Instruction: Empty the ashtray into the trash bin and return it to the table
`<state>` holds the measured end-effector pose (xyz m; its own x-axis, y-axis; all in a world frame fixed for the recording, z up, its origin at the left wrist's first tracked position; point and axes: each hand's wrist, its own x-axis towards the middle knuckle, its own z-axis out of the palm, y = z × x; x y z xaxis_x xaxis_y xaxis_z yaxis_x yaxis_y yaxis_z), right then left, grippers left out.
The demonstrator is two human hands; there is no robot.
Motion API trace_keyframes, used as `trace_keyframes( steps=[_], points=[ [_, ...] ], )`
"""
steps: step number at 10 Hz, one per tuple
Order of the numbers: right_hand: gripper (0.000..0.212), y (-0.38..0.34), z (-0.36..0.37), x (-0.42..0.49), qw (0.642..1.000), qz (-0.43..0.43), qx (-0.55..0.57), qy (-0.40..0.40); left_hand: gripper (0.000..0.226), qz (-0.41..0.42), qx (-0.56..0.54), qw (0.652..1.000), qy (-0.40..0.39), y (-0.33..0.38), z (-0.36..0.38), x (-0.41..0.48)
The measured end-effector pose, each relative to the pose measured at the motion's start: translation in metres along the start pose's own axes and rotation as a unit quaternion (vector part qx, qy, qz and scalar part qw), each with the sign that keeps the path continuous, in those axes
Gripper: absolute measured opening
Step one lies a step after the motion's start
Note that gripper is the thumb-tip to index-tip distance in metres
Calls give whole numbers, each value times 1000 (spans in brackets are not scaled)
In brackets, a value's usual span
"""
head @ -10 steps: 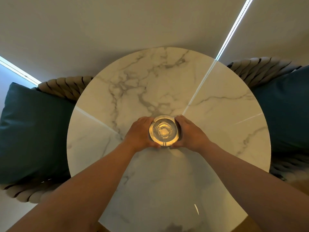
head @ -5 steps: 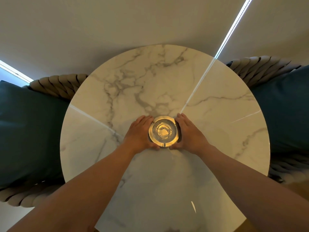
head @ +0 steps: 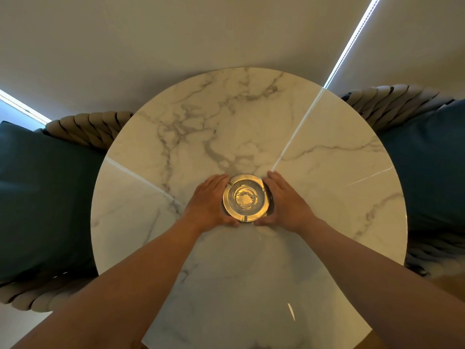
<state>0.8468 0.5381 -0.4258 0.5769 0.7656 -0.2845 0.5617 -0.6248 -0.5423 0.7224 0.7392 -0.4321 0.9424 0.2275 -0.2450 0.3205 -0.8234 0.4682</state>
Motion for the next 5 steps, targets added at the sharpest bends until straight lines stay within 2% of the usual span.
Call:
trace_keyframes(
  steps=[5],
  points=[
    [133, 0, -2, -5, 1000, -4, -5, -11, 132, -14, -27, 1000, -8, 0, -7, -14]
  ],
)
